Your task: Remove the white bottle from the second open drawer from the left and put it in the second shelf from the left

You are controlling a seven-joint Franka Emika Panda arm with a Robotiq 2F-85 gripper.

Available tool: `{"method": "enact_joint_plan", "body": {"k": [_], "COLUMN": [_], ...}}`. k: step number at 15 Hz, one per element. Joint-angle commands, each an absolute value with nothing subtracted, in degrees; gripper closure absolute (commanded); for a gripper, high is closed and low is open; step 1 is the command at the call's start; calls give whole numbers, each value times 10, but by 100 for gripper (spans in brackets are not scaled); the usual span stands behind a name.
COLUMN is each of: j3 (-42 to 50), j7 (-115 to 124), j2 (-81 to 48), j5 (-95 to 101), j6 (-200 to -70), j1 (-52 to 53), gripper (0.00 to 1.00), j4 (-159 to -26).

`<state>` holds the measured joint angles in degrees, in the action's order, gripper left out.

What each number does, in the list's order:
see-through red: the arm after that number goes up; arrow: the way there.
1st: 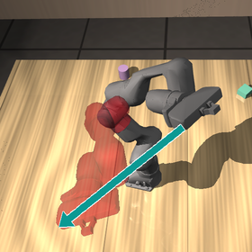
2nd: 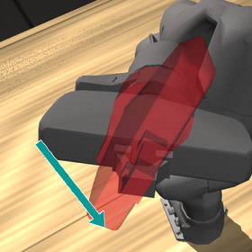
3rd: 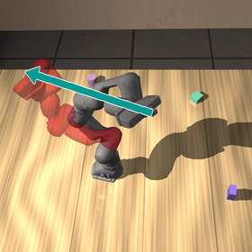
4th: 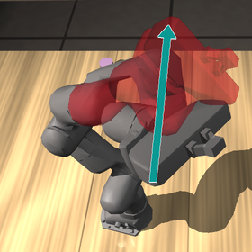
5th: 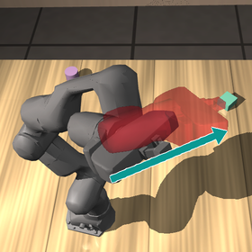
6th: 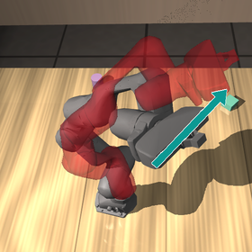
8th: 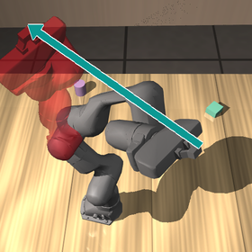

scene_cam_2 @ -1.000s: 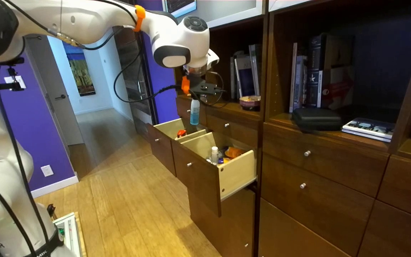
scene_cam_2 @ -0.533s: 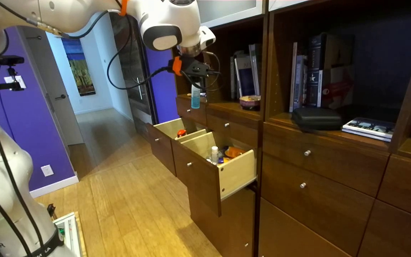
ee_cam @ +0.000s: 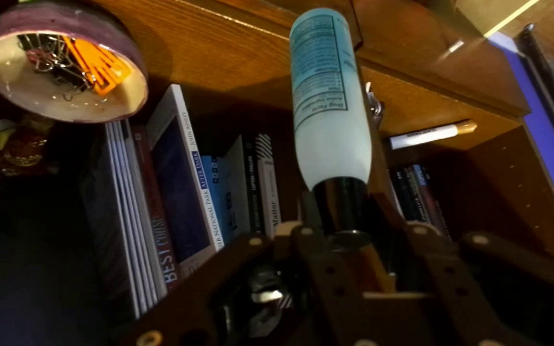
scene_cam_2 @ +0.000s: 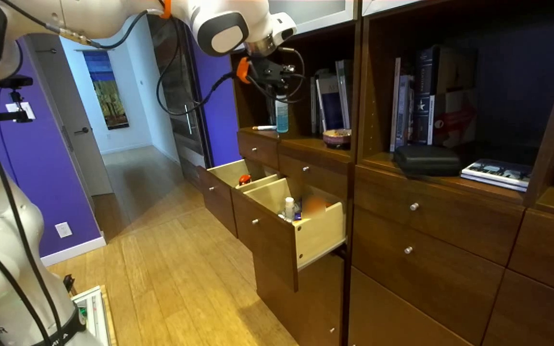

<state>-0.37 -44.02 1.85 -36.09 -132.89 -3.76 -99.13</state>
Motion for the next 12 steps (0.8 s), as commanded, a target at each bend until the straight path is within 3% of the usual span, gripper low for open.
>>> {"method": "enact_joint_plan", "body": {"k": [1,12], "j3": [-2,-17], "j7": [-360,-251], "j2": [-39,-163], "j5": [-283,-160], "j6": [-1355,-1353], "j1": [-22,-25], "gripper": [92,92], "j4": [-922,-797]}}
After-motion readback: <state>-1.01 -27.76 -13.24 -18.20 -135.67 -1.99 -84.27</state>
